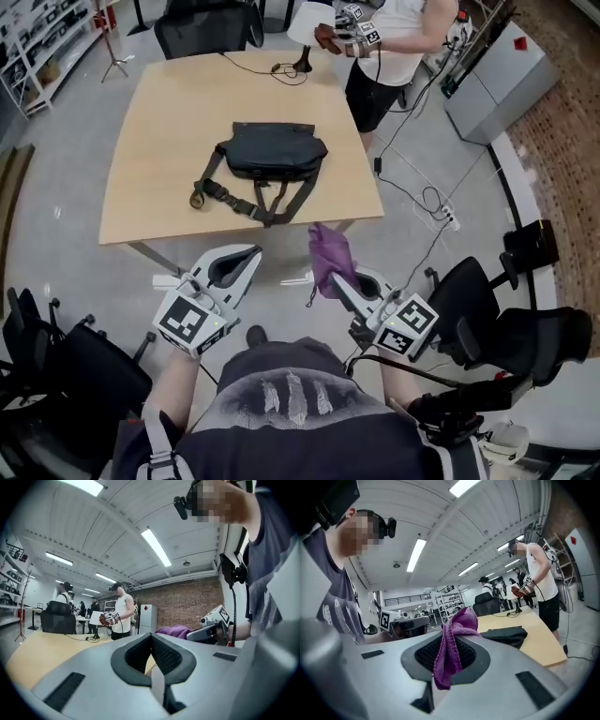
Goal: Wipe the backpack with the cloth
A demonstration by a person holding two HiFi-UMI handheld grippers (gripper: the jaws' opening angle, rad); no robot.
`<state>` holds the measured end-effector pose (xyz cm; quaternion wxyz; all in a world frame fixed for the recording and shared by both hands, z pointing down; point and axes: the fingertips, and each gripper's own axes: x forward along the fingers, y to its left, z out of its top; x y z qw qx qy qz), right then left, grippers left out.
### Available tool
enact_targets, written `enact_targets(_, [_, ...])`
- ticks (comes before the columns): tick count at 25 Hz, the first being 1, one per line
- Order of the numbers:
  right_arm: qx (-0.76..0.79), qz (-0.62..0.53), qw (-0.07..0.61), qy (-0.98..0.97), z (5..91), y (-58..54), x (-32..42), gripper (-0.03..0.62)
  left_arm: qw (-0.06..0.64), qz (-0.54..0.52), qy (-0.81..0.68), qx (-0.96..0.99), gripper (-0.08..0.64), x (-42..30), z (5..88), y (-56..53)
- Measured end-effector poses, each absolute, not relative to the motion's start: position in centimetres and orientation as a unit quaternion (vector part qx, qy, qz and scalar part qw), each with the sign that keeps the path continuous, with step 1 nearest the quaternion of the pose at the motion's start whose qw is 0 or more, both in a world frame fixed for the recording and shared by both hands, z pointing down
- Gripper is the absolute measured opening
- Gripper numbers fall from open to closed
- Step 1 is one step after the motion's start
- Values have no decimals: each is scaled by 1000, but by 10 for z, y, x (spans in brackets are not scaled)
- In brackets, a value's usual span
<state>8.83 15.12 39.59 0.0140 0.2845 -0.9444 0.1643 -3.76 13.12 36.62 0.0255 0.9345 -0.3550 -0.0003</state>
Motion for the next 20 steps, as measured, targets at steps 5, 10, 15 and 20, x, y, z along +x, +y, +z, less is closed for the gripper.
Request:
enact_targets(5, [325, 186, 40, -926, 411, 103, 88, 29, 40, 14, -345, 938, 8, -50, 379, 98])
enact_targets(10, [350, 228, 41, -908, 430, 38, 99, 29, 66, 34, -356, 931, 8, -63, 401, 61])
enact_targets(15, [366, 230, 69, -899, 447, -52, 118, 29, 84, 61, -378, 920, 8, -63, 408, 2])
enact_targets(20, [397, 198, 121, -888, 456, -144, 153, 29, 74, 78, -376, 920, 8, -36, 401, -71])
